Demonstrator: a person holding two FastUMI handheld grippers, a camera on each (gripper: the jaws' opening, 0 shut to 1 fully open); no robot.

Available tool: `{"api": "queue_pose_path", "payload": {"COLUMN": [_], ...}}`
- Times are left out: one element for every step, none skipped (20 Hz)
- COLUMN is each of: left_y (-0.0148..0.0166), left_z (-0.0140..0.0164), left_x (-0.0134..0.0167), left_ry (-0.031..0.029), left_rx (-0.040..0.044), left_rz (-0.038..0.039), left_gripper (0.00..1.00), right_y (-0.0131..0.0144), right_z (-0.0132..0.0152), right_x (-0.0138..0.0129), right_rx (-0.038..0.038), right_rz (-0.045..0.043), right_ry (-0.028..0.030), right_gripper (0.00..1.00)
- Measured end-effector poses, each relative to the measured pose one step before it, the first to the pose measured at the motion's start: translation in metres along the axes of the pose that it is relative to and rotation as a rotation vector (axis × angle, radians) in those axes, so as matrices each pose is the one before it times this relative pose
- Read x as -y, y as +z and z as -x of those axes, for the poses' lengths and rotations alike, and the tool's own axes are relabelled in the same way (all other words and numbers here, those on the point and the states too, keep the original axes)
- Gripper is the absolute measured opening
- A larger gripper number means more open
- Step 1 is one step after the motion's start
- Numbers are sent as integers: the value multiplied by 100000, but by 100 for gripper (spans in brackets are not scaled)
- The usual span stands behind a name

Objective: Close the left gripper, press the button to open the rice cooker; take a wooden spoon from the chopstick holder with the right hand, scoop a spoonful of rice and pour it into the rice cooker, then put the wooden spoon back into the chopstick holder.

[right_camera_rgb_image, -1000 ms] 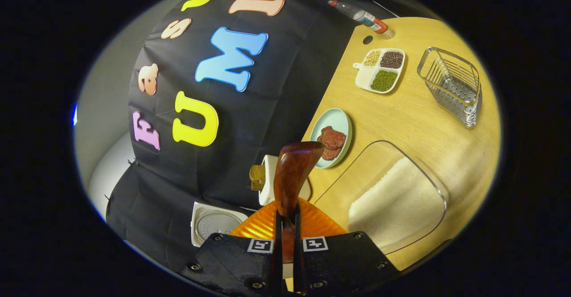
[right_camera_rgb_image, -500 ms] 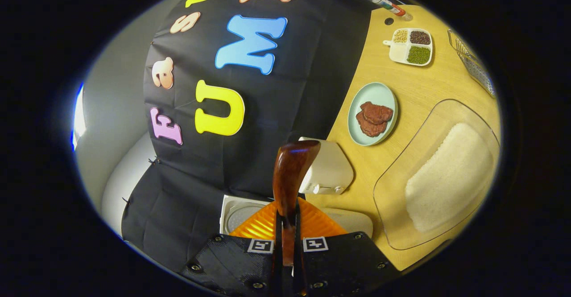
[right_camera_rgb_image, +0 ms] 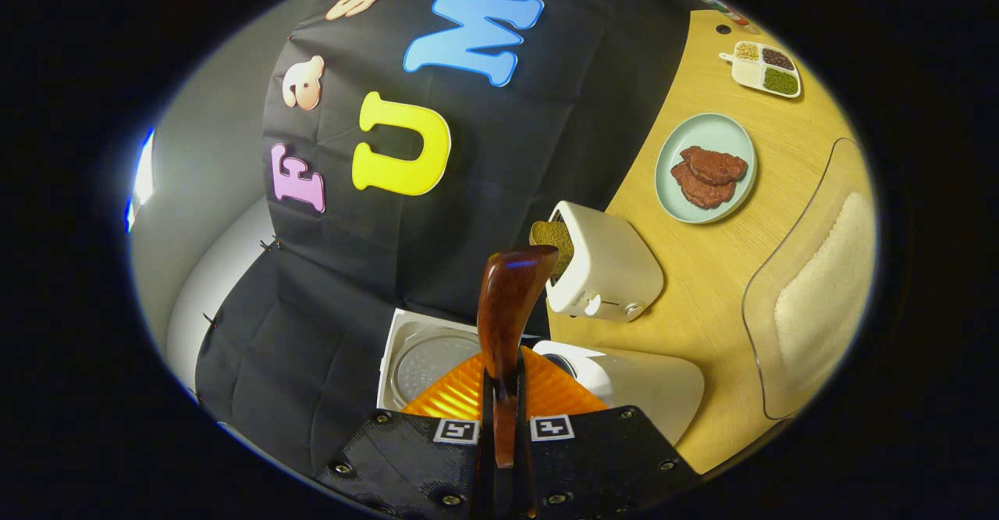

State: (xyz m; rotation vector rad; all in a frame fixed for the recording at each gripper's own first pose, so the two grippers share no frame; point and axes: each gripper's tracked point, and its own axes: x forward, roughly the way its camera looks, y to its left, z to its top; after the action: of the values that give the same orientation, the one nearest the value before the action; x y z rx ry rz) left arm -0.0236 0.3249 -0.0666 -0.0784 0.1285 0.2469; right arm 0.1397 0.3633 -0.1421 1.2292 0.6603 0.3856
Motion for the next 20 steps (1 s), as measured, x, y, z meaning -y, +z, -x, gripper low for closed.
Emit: {"api": "queue_pose_path", "payload": {"left_y": [61,-60,-48,-223,-346,-415,-267,-137,-142,-272,-343,-312,-262,-335,-128,-139,-15,-103,93,-61], "left_z": [126,171,139,127,136,216,183,91,141,168,225,120,65,-50,73,228,56,-65,88,140], "left_x": [-672,-578,-636,-637,-553,-535,-500,-470,-471,-431,-377,-375,-350,-481,-427,-326,-413,-198,-301,-314], "left_ry": [1324,1314,1457,1238,1231,1054,1083,1061,1133,1200,991,813,744,852,765,669,795,623,495,518], "left_rx": [-83,100,-115,-395,-700,-830,-622,-471,-383,-382,-565,-790,-674,-370,-316,-298,-346,-53,353,205], "left_rz": [-164,-181,-105,138,250,268,170,90,-31,92,369,531,469,230,115,97,99,175,192,49], "left_gripper": [96,98,98,96,96,95,96,96,96,96,95,98,100,95,97,98,98,98,98,96], "right_y": [-545,-432,-438,-179,-402,-512,-611,-419,-442,-365,-539,-290,-596,-444,-662,-512,-530,-356,-260,-179], "right_z": [-782,-730,-685,-840,-821,-776,-961,-842,-830,-733,-732,-641,-618,-608,-587,-392,-233,-240,-120,-86], "right_x": [-231,-202,-193,-278,-440,-193,-209,-199,-204,-260,-292,-301,-239,-245,-395,-265,-115,33,140,200], "right_rx": [-846,-985,-677,-407,-627,-692,-663,-701,-664,-455,-540,-528,-702,-1096,-1380,-1320,-1106,-780,-418,-424], "right_rz": [1327,1406,1525,1756,2337,2621,3170,3466,3789,4031,4256,4552,4609,4294,3648,3525,3765,4112,4531,3883], "right_ry": [-234,-190,-101,40,-135,-336,-632,-493,-707,-499,-774,-710,-759,-844,-811,-456,-489,-1266,-1331,-1639], "right_gripper": [10,10,10,9,9,9,9,9,9,9,9,9,9,9,9,9,10,9,9,10]}}
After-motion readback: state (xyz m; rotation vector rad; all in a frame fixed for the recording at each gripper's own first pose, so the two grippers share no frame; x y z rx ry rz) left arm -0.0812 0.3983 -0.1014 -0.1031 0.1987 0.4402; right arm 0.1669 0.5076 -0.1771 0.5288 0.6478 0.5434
